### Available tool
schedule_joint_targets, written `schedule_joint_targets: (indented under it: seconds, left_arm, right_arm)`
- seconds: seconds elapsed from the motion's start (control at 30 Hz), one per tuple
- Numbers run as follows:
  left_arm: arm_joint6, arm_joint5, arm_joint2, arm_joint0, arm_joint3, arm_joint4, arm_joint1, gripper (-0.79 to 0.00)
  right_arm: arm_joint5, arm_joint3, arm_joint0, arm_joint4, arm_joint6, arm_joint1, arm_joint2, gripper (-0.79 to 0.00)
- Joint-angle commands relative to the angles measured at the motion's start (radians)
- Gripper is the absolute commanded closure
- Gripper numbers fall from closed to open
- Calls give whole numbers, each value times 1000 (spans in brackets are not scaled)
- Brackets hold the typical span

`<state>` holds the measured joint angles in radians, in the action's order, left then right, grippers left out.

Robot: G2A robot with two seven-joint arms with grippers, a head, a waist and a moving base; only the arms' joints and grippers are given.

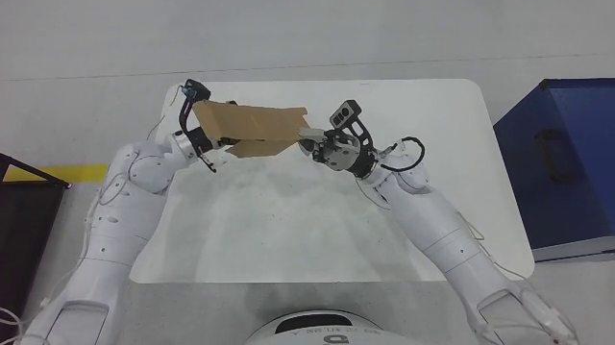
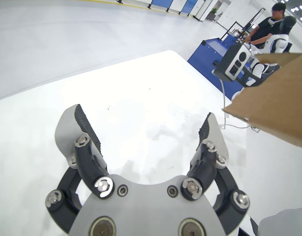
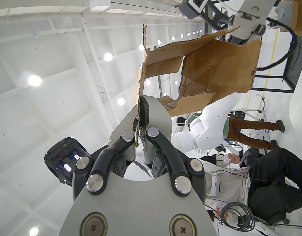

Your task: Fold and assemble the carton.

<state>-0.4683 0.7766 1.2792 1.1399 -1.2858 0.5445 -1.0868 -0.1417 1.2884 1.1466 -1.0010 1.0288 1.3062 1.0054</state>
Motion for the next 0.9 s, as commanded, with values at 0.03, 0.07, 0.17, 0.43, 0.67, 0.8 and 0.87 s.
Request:
schedule_joint_targets:
  seconds: [0.03,0.07,0.17,0.43,0.67,0.8,0.87]
  left_arm:
    - [-54,60,22,32,-20,-33,13,-785]
    - [-66,73,31,39,-25,-37,17,-785]
    - [-86,99,55,63,-56,-15,28,-785]
    - [-339,236,36,57,-100,-316,76,-785]
    - [-312,234,53,88,-220,-205,102,-785]
    - [-235,225,66,154,-351,-54,102,-785]
    - [-189,219,88,198,-416,24,104,-785]
  right_arm:
    - [98,-7,12,-47,-72,-5,33,0]
    - [146,-14,13,-58,-100,-8,46,0]
    - [292,-14,23,-135,-105,-17,86,0]
    - [493,1,58,-252,-129,-31,149,0]
    - [497,7,59,-255,-129,-31,148,0]
    - [533,-7,62,-289,-190,-29,154,0]
    - [603,-25,55,-347,-212,-30,172,0]
